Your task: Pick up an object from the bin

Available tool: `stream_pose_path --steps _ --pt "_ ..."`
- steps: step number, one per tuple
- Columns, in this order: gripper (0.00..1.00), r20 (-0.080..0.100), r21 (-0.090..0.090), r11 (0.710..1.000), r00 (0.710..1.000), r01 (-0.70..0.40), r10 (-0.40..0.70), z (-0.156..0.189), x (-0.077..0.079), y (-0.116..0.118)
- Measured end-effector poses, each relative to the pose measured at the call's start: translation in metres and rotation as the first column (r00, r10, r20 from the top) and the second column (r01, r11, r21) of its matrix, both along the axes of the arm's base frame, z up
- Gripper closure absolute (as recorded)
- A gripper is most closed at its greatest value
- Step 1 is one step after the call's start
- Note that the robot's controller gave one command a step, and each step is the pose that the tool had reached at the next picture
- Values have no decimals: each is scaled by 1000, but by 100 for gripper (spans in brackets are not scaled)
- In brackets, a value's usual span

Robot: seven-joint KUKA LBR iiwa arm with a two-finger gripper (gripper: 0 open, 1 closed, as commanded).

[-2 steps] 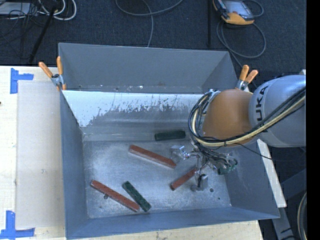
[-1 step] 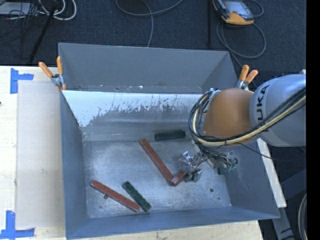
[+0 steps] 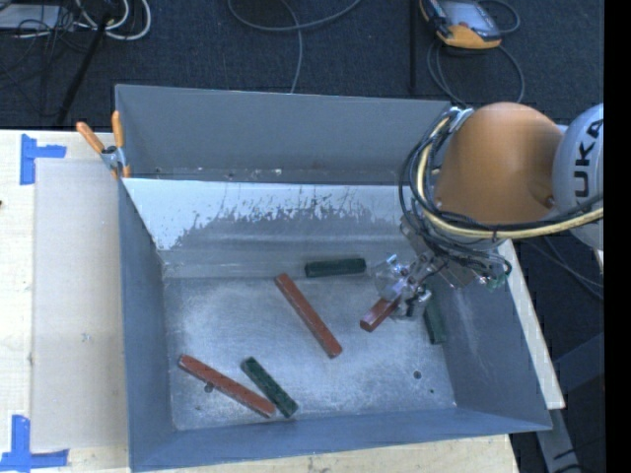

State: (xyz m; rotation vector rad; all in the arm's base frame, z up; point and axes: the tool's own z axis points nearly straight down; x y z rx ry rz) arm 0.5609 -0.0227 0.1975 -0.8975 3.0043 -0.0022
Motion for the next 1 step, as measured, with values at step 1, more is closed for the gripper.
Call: stream_pose_path --steps 1 --pt "100 2 -1 969 969 -248 248 99 40 20"
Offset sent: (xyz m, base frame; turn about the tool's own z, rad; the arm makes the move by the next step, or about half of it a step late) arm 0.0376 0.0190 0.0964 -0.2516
